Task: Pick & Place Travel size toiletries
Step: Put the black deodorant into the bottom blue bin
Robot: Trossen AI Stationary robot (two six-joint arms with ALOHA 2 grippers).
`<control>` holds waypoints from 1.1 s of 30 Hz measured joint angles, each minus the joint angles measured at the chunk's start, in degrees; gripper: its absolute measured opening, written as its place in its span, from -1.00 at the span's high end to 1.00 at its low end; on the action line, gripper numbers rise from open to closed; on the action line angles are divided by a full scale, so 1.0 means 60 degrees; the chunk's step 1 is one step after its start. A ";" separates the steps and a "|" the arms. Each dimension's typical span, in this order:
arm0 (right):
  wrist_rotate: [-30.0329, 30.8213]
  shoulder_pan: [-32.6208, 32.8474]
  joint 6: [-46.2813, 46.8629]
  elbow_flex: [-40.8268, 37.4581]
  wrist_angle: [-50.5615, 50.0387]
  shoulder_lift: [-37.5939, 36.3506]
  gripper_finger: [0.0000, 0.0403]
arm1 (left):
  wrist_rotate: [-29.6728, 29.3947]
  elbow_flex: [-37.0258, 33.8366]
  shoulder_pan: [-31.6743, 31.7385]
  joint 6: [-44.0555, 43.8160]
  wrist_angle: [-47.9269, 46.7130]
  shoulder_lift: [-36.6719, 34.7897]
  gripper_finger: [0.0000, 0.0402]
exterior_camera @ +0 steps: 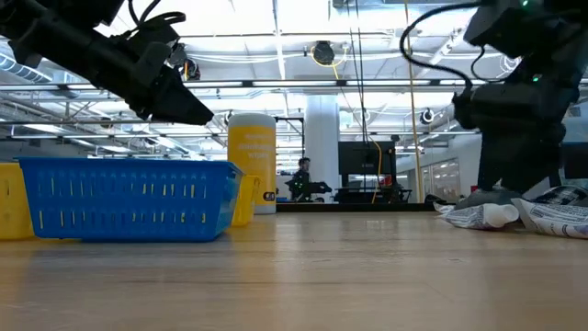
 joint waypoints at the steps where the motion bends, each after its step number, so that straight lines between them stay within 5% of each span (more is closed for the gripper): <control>1: -0.0003 0.0004 0.0020 0.0000 0.0178 0.0257 -0.75 | 0.0000 0.0000 0.0000 0.0000 0.0004 0.0000 0.14; 8: 0.0101 0.0215 -0.0439 0.0019 0.1173 0.1673 -0.64 | 0.0000 0.0000 0.0000 -0.0011 0.0070 -0.0004 0.14; 17: 0.1797 0.0856 -0.2504 -0.0023 0.2540 0.1981 -0.12 | 0.0362 0.0000 0.0018 -0.0057 0.0505 -0.0003 0.14; 26: 0.1932 0.0788 -0.6269 0.0000 0.7241 0.2632 0.01 | 0.3604 0.0007 0.0146 0.3630 0.4292 0.1611 0.14; 30: 0.1133 0.0588 -0.7074 -0.0007 0.9114 0.3448 -0.03 | 0.4869 0.0224 0.0142 0.4934 0.6015 0.2739 0.14; 33: 0.0506 0.0430 -0.7420 -0.0007 1.0363 0.4127 -0.03 | 0.5162 0.0925 0.0146 0.5517 0.5769 0.3411 0.06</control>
